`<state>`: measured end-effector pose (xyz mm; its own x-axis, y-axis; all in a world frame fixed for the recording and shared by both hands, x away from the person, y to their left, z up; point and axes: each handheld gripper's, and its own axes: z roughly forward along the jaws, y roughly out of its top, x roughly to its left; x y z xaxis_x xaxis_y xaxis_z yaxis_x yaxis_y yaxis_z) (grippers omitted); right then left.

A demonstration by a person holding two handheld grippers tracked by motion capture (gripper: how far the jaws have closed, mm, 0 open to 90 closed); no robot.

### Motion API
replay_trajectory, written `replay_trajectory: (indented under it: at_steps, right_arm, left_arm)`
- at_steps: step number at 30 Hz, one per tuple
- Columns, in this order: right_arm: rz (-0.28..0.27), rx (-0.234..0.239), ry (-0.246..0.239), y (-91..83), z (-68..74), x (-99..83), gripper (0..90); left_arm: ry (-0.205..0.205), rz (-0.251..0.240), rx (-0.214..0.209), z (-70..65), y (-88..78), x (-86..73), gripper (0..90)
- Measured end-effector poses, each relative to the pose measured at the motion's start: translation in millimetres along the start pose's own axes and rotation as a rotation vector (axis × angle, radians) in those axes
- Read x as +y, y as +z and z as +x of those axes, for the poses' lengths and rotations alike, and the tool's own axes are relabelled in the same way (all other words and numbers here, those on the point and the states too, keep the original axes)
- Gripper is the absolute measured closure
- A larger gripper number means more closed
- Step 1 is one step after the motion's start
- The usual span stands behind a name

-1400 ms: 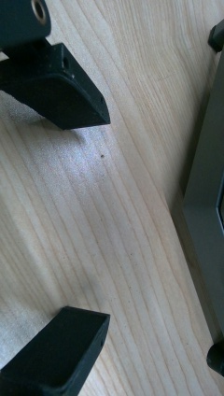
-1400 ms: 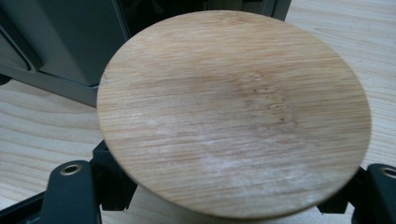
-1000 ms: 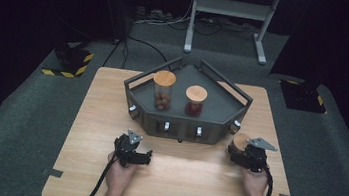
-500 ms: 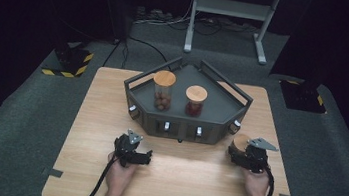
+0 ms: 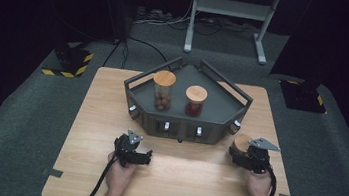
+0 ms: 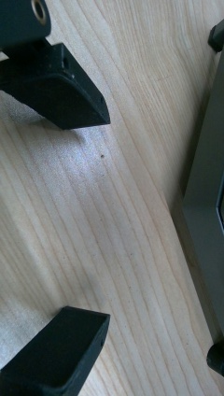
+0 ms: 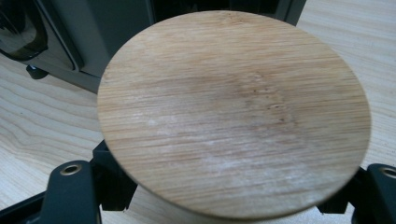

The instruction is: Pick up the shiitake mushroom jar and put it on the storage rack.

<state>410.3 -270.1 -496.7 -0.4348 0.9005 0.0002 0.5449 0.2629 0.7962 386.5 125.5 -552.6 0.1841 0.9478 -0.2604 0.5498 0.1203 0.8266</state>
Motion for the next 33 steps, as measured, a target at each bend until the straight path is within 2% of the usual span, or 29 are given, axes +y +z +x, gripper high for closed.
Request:
replay_trajectory:
  at_steps: [19,33]
  right_arm:
    - [-0.019,0.04,-0.042,-12.2,10.2,12.5,25.1]
    - [-0.022,0.066,-0.054,-19.8,14.0,21.8,25.2]
  left_arm:
    - [-0.001,-0.001,0.0,-0.1,0.0,0.0,5.9]
    - [-0.001,0.0,0.0,-0.1,0.0,0.0,5.9]
